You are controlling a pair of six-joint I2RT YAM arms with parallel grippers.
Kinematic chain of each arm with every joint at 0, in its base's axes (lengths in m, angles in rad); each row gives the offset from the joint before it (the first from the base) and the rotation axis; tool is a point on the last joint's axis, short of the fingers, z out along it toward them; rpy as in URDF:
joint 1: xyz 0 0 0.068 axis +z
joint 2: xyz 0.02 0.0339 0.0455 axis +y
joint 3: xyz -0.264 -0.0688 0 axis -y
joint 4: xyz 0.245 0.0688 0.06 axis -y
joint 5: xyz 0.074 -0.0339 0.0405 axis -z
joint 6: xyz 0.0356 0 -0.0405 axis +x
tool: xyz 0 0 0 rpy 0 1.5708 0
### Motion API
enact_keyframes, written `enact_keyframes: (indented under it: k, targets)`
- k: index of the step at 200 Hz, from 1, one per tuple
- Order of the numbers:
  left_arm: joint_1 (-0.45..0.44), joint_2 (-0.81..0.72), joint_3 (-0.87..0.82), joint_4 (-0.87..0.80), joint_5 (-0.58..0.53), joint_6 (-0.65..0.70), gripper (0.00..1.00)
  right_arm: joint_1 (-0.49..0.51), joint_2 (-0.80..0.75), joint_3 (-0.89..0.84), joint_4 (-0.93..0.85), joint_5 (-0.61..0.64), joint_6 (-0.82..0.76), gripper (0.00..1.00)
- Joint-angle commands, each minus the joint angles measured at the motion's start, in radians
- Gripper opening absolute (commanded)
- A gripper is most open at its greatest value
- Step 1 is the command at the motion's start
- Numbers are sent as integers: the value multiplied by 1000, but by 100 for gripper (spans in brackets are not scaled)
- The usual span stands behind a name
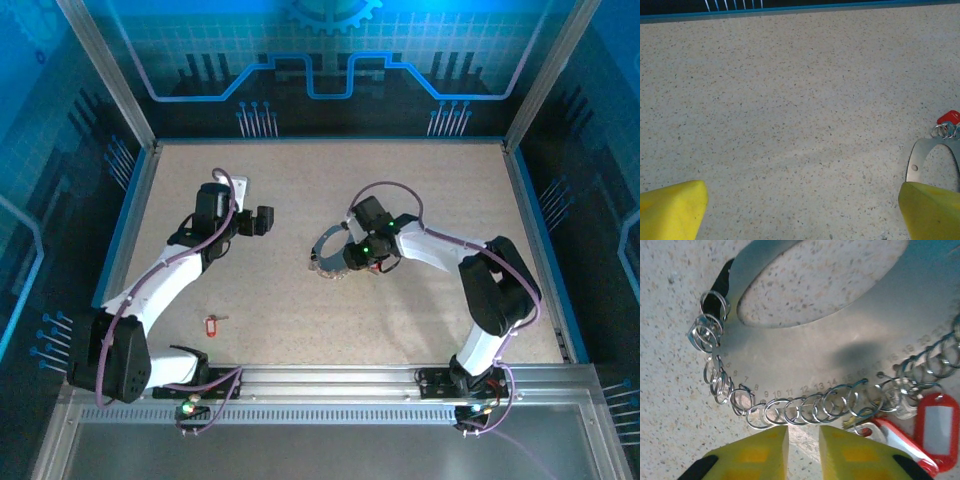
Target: Put the keys on the keyring
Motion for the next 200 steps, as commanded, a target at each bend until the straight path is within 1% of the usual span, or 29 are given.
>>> enact_keyframes:
  k: [1, 24, 56, 88, 101, 116, 140, 164, 172, 179, 191, 200]
  targets:
    - [-10, -20, 28, -8, 14, 19, 99, 9, 39, 11, -31, 12, -1, 27]
    - [-9, -17, 36, -13, 26, 13, 99, 3, 61, 12, -18, -31, 5, 30]
    - [-14, -17, 32, -11, 37, -7, 99, 3, 107, 37, -4, -67, 27, 30]
    - [-17, -13, 47, -26, 46, -10, 99, 31, 144, 70, -6, -144, 17, 30]
    - [-17, -17, 37, -13, 46, -19, 99, 45, 150, 84, 2, -197, 24, 30]
    - [-18, -7, 30, 3, 49, -26, 99, 65, 150, 96, 34, -248, 36, 30]
    - [-19, 16, 48, -17, 66, -41, 99, 78, 151, 122, 86, -289, 59, 31]
    - [-18, 18, 44, -11, 62, -40, 99, 57, 83, 72, 190, -344, 100, 35]
    - [-18, 17, 45, -14, 60, -41, 99, 42, 51, 50, 191, -316, 108, 35]
    - [-18, 17, 45, -15, 58, -40, 99, 33, 25, 37, 164, -259, 101, 35]
    - [-17, 14, 45, -15, 60, -41, 99, 31, -5, 40, 71, -70, 66, 34]
    - [-19, 12, 42, -14, 60, -44, 99, 35, -8, 51, 1, 40, 32, 33]
